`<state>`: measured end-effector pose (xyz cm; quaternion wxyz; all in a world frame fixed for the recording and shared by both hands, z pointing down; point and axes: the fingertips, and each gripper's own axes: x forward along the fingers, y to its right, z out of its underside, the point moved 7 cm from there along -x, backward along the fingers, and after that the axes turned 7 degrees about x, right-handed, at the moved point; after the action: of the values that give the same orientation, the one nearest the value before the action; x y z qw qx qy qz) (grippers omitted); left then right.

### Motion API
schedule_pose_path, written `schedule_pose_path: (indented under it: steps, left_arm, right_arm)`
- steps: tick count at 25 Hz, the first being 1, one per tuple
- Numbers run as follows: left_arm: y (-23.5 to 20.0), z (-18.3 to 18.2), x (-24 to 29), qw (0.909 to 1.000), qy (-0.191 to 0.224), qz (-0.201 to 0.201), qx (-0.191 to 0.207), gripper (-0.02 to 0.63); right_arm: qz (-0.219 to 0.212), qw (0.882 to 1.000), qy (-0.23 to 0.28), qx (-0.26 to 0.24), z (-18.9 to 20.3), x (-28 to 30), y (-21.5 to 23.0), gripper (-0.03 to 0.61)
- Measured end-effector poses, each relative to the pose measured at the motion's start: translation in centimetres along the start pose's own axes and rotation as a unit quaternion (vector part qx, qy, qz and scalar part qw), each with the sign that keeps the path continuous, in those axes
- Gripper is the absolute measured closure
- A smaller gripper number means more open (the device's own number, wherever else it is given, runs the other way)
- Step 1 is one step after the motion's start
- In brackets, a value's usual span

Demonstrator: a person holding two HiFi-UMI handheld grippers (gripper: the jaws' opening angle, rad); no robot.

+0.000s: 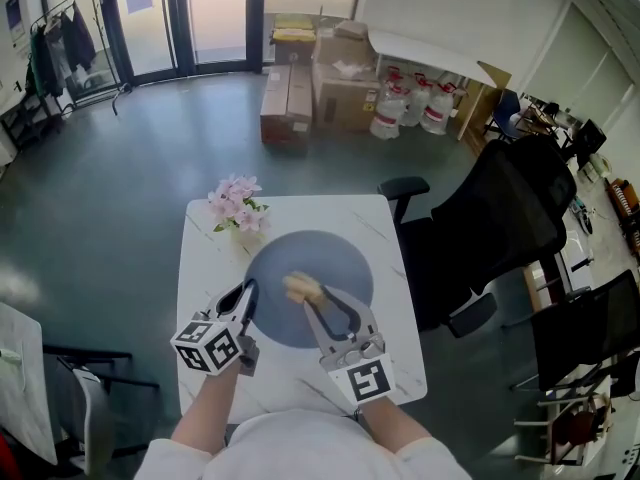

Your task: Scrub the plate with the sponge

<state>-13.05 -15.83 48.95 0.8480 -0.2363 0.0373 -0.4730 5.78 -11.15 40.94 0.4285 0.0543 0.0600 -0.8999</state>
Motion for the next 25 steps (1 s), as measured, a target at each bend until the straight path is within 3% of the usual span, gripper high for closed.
schedule_pose_path:
  steps: [11, 19, 22, 25]
  left_arm:
    - [-1.0, -1.2, 0.0, 0.9995, 0.022, -0.016, -0.013, 0.569]
    - [-0.7, -1.4, 0.4, 0.9996, 0.023, -0.015, 0.001, 0.569]
    - [-0.3, -1.1, 0.3, 0.9998, 0.017, -0.012, 0.005, 0.569]
    - [-0.1, -0.8, 0.1, 0.9998, 0.013, -0.011, 0.006, 0.569]
  right_arm:
    - [0.074, 0.997, -0.021, -0.025, 0.3, -2.5, 4.3, 0.46]
    - [0.007, 1.0, -0.022, 0.002, 2.1, -1.5, -0.3, 0.459]
    - [-0.022, 1.0, -0.016, -0.008, 1.8, 0.0, -1.4, 0.46]
    - [-0.026, 0.999, -0.011, -0.017, 1.1, 1.2, -0.9, 0.46]
